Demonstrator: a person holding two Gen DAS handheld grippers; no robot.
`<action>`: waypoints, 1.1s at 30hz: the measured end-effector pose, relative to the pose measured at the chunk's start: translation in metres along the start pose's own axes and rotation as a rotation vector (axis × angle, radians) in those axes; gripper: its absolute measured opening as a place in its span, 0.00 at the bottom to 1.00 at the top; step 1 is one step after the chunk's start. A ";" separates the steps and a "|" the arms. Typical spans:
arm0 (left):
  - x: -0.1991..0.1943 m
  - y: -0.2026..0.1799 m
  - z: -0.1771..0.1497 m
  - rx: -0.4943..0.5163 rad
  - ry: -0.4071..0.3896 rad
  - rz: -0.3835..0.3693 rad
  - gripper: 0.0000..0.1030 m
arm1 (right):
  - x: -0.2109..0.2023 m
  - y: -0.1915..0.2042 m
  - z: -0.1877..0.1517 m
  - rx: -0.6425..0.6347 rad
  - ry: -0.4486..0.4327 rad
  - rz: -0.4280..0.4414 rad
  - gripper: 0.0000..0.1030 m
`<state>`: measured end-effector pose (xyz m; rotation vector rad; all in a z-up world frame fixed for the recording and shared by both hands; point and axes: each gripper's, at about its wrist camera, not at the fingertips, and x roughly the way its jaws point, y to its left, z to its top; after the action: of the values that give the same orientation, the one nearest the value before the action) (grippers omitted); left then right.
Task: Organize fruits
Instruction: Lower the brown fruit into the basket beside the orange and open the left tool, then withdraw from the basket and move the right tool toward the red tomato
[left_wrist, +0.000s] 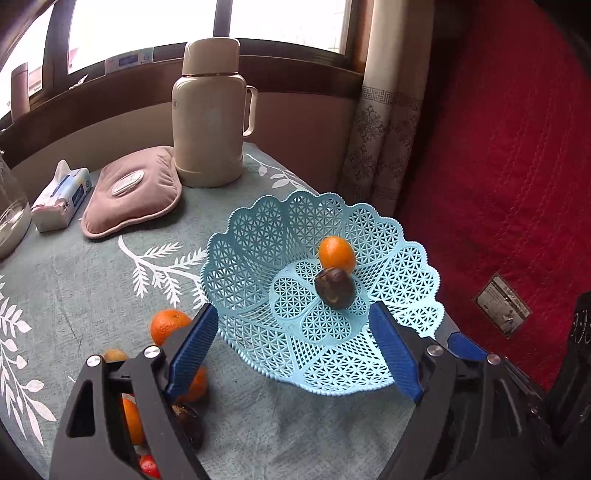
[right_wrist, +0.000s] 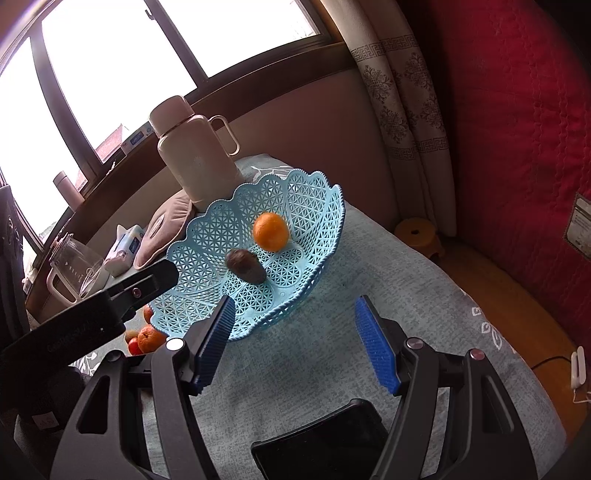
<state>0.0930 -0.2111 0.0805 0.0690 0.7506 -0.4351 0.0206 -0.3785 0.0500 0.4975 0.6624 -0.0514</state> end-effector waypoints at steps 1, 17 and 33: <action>-0.001 0.001 0.000 -0.002 -0.002 0.003 0.81 | 0.000 0.001 0.000 -0.001 0.000 -0.002 0.67; -0.030 0.025 -0.013 -0.012 -0.060 0.107 0.85 | 0.003 0.006 -0.003 -0.031 -0.004 -0.060 0.67; -0.073 0.075 -0.036 -0.075 -0.112 0.185 0.88 | -0.013 0.043 -0.015 -0.090 -0.022 -0.079 0.67</action>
<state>0.0530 -0.1088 0.0966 0.0424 0.6430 -0.2325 0.0104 -0.3353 0.0661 0.3833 0.6600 -0.1009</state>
